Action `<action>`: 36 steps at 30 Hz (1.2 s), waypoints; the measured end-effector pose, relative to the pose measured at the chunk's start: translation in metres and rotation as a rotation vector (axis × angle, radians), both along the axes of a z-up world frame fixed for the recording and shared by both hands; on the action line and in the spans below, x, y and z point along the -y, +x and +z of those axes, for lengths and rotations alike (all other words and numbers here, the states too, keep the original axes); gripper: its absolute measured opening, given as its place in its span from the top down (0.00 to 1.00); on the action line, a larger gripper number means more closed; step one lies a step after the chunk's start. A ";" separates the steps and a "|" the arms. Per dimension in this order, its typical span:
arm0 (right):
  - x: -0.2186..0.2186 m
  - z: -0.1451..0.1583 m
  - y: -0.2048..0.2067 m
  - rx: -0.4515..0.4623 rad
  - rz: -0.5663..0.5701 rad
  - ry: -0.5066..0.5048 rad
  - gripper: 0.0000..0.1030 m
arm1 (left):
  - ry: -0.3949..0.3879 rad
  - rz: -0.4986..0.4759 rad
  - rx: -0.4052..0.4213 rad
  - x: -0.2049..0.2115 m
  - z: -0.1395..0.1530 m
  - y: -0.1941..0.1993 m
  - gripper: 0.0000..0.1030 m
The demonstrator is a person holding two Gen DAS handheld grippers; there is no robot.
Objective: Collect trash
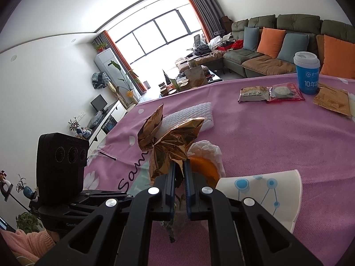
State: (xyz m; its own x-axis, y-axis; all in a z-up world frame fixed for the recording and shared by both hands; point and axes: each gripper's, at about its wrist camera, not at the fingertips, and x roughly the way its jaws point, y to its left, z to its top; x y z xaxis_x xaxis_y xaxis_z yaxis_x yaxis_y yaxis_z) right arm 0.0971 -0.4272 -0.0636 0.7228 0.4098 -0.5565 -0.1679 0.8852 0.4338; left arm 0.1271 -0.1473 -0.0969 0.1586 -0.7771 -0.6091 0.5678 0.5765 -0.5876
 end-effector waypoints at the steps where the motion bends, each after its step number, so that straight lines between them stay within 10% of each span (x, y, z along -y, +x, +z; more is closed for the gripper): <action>1: 0.001 -0.001 0.000 -0.002 0.000 0.003 0.94 | 0.002 0.001 0.005 0.002 0.000 0.000 0.91; 13: -0.003 0.013 -0.004 0.044 0.009 0.020 0.94 | 0.018 0.056 0.108 -0.023 0.018 -0.018 0.97; 36: -0.091 0.035 0.021 0.094 0.223 0.075 0.93 | 0.068 0.376 0.247 -0.199 0.059 -0.067 0.98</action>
State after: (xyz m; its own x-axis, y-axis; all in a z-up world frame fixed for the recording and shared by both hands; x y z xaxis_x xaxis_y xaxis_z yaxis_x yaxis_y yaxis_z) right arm 0.1179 -0.3366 -0.0287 0.6572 0.6024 -0.4530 -0.3980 0.7878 0.4702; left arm 0.0601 0.0519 -0.0380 0.5690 -0.5972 -0.5653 0.4303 0.8021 -0.4142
